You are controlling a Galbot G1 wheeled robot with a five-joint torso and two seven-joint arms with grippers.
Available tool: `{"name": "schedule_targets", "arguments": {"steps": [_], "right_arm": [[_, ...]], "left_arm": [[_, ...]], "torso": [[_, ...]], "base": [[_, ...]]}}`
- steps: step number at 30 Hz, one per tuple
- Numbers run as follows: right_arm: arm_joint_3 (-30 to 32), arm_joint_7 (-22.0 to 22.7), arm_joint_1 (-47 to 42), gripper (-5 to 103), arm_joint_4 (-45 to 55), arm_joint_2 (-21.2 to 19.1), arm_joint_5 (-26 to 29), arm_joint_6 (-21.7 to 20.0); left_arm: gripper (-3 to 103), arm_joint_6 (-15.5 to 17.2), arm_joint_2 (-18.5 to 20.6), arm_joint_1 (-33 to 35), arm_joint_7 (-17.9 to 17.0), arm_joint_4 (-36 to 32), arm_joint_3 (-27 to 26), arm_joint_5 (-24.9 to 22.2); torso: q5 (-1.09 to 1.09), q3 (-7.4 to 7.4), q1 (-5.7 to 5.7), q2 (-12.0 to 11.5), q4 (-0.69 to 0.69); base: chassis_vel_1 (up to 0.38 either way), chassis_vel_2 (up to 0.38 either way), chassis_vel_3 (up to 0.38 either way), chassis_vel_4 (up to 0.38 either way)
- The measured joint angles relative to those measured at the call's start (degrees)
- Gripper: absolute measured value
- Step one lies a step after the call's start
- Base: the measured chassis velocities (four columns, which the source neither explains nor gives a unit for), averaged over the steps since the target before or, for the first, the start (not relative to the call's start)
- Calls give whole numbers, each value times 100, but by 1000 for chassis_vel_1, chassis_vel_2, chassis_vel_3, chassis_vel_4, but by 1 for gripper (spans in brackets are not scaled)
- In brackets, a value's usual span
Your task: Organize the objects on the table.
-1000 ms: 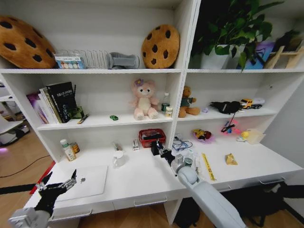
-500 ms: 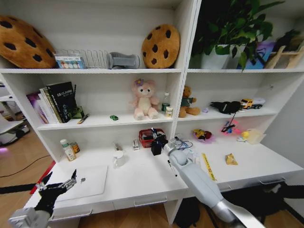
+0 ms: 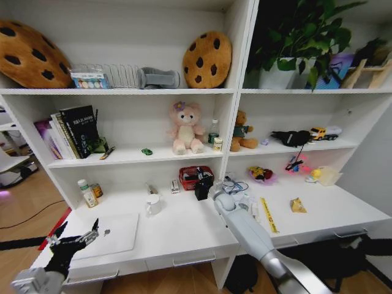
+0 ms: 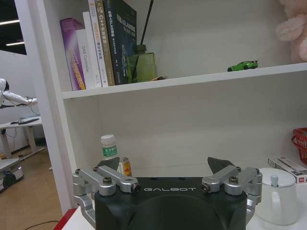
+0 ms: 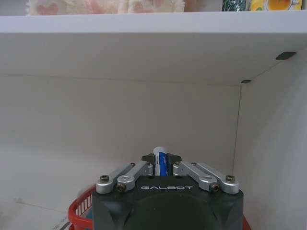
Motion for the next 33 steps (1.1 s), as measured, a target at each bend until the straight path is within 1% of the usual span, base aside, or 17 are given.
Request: {"name": "schedule_targets", "arguments": {"steps": [7,16,18,26,27,29,30,33], "right_arm": [[-10,1,255,13,-519,189,-98,132],[-11,41,339,13,-806,312,-155,213],[-24,82,404,13,-943,377,-191,328],[-105,132,451,13,-1013,393,-134,352],[-111,133,451,10,-1012,386,-124,343],[-118,135,451,20,-989,376,-109,258],[-118,135,451,20,-989,376,-109,258],[-164,193,473,36,-991,385,-23,194]], "left_arm": [[100,0,0,0,0,0,0,0],[100,0,0,0,0,0,0,0],[100,0,0,0,0,0,0,0],[100,0,0,0,0,0,0,0],[100,0,0,0,0,0,0,0],[100,0,0,0,0,0,0,0],[100,0,0,0,0,0,0,0],[100,0,0,0,0,0,0,0]], "torso": [[0,0,0,0,1],[0,0,0,0,-2],[0,0,-1,0,2],[0,0,-1,0,0],[0,0,-1,0,0],[0,0,-1,1,-1],[0,0,-1,1,-1],[0,0,-1,1,0]], "base": [[0,0,0,0],[0,0,0,0],[0,0,0,0],[0,0,0,0],[0,0,0,0],[0,0,0,0],[0,0,0,0],[0,0,0,0]]}}
